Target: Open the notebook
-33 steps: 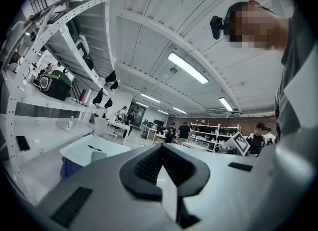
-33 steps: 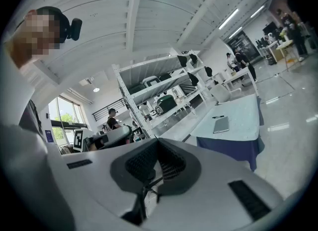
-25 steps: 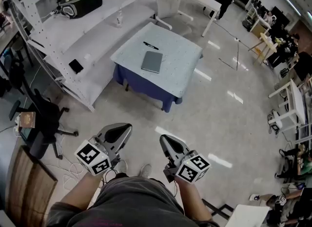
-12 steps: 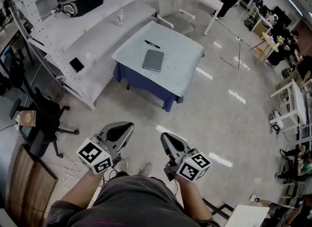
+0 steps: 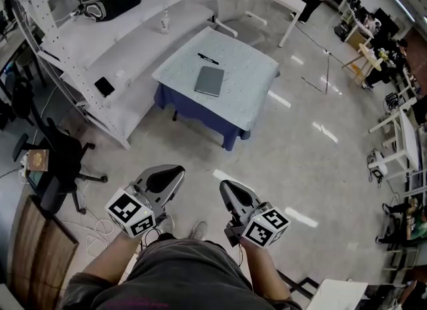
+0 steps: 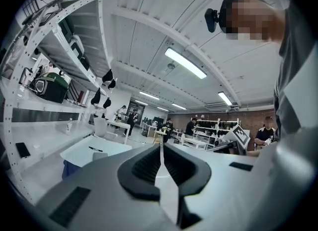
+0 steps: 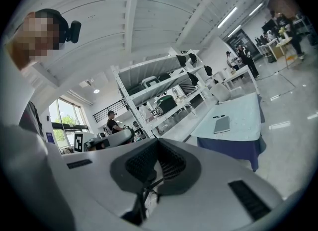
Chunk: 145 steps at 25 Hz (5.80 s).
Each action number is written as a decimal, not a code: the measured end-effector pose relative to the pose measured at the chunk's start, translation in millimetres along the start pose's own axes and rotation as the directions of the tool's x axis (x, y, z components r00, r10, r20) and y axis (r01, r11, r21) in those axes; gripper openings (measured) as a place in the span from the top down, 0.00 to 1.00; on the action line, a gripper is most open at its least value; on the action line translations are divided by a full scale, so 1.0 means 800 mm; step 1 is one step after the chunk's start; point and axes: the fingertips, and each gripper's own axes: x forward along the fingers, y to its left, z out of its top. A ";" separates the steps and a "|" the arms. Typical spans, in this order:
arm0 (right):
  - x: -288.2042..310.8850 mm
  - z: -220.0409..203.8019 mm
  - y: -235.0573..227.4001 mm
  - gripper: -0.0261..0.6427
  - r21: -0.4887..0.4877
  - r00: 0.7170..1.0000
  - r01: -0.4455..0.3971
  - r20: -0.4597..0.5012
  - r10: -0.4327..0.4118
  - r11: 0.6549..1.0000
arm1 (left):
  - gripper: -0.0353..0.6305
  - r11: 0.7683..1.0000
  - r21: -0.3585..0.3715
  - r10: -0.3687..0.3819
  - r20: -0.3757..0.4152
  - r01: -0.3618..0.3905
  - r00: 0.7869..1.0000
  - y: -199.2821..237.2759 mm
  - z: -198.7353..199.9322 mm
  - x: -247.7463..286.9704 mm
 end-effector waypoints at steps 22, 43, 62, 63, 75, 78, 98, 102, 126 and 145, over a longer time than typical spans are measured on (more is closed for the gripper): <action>-0.011 -0.003 -0.004 0.96 0.002 1.000 -0.007 -0.001 0.007 1.000 | 0.78 1.000 0.018 0.002 -0.016 -0.002 1.000 -0.014 -0.006 0.005; -0.047 0.000 -0.047 0.96 0.018 0.999 -0.042 -0.014 0.042 0.999 | 0.65 0.997 0.033 0.072 -0.036 -0.070 0.997 -0.043 -0.031 0.039; -0.048 0.012 -0.087 0.96 0.017 0.999 -0.048 -0.026 0.048 0.999 | 0.66 0.994 0.041 0.098 -0.030 -0.097 0.995 -0.033 -0.033 0.072; -0.047 0.013 -0.089 0.96 0.016 0.999 -0.047 -0.025 0.048 0.999 | 0.66 0.994 0.041 0.098 -0.028 -0.097 0.995 -0.031 -0.032 0.073; 0.001 0.025 -0.127 0.96 0.031 0.999 -0.022 -0.030 0.023 0.999 | 0.66 0.996 0.019 0.091 -0.040 -0.090 0.995 0.027 -0.032 0.106; 0.026 0.031 -0.133 0.96 0.034 0.999 -0.020 -0.035 0.022 0.999 | 0.66 0.996 0.011 0.087 -0.045 -0.086 0.995 0.051 -0.029 0.116; 0.205 0.073 -0.189 0.96 0.053 0.997 0.037 -0.065 -0.034 0.998 | 0.66 0.999 -0.021 0.047 -0.084 -0.048 0.995 0.233 -0.008 0.173; 0.241 0.084 -0.198 0.96 0.051 0.996 0.055 -0.068 -0.051 0.997 | 0.66 0.999 -0.009 0.032 -0.089 -0.033 0.995 0.270 0.003 0.183; 0.359 0.121 -0.253 0.96 0.062 0.987 0.155 -0.053 -0.151 0.986 | 0.66 0.999 0.010 -0.038 -0.120 0.039 0.992 0.400 0.024 0.238; 0.419 0.164 -0.359 0.96 0.113 0.989 0.136 -0.075 -0.128 0.984 | 0.66 1.000 0.008 -0.004 -0.153 0.006 0.988 0.461 0.024 0.347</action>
